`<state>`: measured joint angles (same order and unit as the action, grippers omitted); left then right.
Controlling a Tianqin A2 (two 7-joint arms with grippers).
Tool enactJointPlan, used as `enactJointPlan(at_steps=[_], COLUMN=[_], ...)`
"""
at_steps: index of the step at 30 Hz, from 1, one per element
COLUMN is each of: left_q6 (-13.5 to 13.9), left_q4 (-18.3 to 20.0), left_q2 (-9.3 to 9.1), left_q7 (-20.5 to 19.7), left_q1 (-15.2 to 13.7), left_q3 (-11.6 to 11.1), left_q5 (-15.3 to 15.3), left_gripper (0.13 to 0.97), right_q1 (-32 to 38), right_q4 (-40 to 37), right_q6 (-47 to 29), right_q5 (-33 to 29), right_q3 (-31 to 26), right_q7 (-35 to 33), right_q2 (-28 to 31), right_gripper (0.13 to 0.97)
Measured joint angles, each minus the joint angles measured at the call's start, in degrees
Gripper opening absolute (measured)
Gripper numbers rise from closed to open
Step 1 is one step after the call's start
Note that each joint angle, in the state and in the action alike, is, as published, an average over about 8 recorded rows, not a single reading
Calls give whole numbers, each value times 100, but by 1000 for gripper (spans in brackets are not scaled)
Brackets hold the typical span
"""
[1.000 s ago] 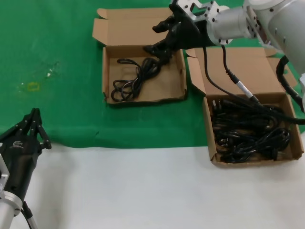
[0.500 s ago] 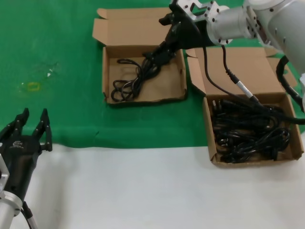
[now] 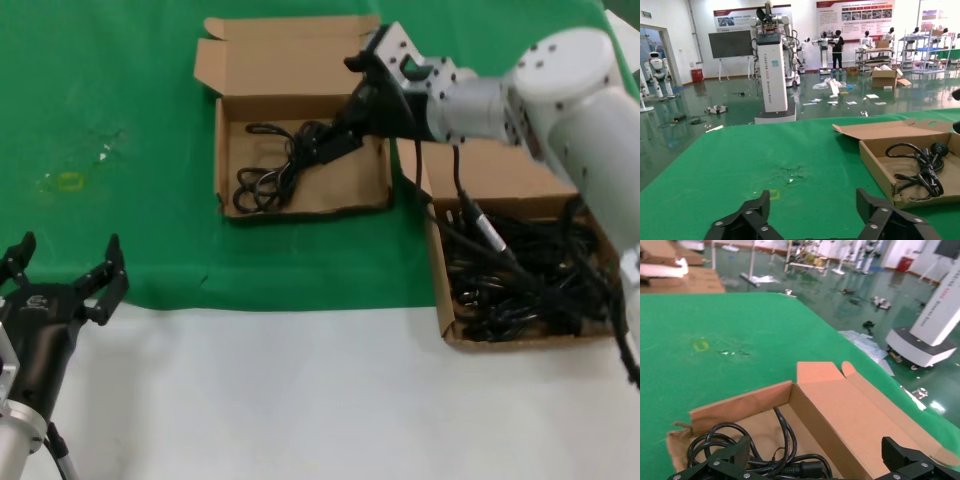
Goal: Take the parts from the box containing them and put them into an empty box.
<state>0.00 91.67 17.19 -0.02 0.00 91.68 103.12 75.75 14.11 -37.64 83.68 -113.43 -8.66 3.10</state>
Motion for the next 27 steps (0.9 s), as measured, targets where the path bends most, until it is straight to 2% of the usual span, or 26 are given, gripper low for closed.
enactJointPlan(at_steps=[2, 7, 10, 14, 22, 27], left_q6=[0, 0, 0, 0, 0, 0], left_q4=[0, 0, 0, 0, 0, 0], left_q2=[0, 0, 0, 0, 0, 0], left_q7=[0, 0, 0, 0, 0, 0], left_q1=[0, 0, 0, 0, 0, 0], left_q3=[0, 0, 0, 0, 0, 0], left_q5=[0, 0, 0, 0, 0, 0], left_gripper=[532, 666, 746, 746, 888, 923], right_q1=[-235, -815, -1167, -1638, -2586, -3173], right_q4=[241, 835, 1195, 1678, 2649, 3244], right_q6=[117, 405, 580, 814, 1285, 1571], right_q5=[60, 209, 300, 421, 664, 813], right_q3=[68, 234, 335, 471, 743, 910], right_q7=[27, 93, 133, 187, 295, 361], right_q2=[44, 152, 217, 305, 481, 590], right_gripper=[892, 947, 947, 954, 966, 966])
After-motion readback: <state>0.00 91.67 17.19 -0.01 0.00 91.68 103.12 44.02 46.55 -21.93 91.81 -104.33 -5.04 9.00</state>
